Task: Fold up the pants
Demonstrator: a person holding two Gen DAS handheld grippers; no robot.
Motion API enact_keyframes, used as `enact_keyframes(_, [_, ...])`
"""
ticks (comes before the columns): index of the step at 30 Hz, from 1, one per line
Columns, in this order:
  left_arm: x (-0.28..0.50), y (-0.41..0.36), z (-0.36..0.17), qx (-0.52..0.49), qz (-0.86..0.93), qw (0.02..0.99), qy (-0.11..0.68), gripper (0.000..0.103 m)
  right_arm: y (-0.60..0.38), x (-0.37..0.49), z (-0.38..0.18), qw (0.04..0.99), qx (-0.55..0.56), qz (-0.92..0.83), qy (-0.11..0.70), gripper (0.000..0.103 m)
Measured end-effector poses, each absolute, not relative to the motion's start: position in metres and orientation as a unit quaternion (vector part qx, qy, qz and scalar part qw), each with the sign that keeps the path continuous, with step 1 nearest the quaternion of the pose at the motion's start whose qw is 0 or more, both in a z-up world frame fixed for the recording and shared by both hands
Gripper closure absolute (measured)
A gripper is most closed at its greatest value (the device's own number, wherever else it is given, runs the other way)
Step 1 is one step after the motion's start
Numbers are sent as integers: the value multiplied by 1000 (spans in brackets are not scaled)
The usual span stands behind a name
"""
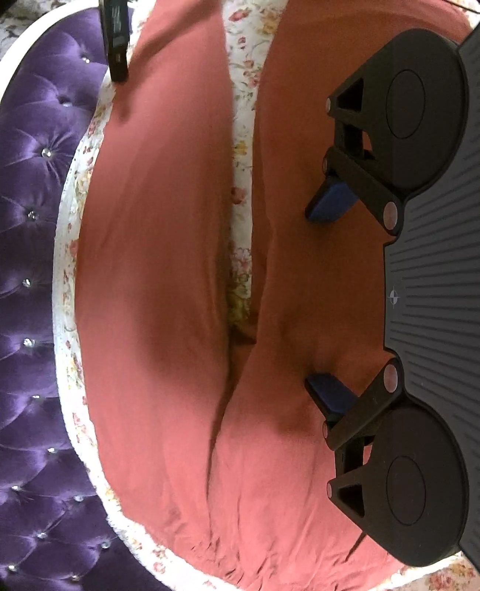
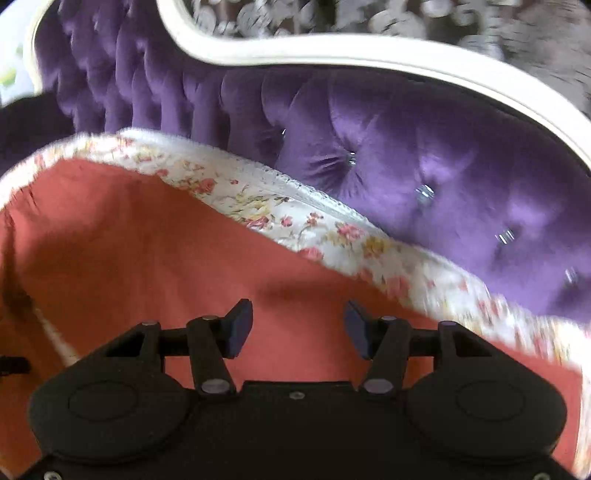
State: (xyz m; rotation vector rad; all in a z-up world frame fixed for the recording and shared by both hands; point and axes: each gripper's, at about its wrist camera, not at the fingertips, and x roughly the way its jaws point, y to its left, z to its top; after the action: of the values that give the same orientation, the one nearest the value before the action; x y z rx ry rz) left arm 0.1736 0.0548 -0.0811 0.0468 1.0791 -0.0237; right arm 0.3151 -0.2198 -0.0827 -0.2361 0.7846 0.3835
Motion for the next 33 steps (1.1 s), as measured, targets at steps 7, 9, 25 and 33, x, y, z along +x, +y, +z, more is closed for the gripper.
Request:
enact_keyframes(7, [173,56,-84,25,-14,861,508,4,-208,378,-115,863,-157,242,416,42])
enact_keyframes(9, [173,55,-85,25,-12,862,506,3,-209,386,-114,861,-151,257,412,39])
enact_keyframes(25, [180,61,-61,9,-15,868,496,13,-200,278,-27,887,-117,303,329,94])
enact_keyframes(33, [194,61,1,-47,-47,901,429,12,-163,150,-36,896,-172,290,288,94])
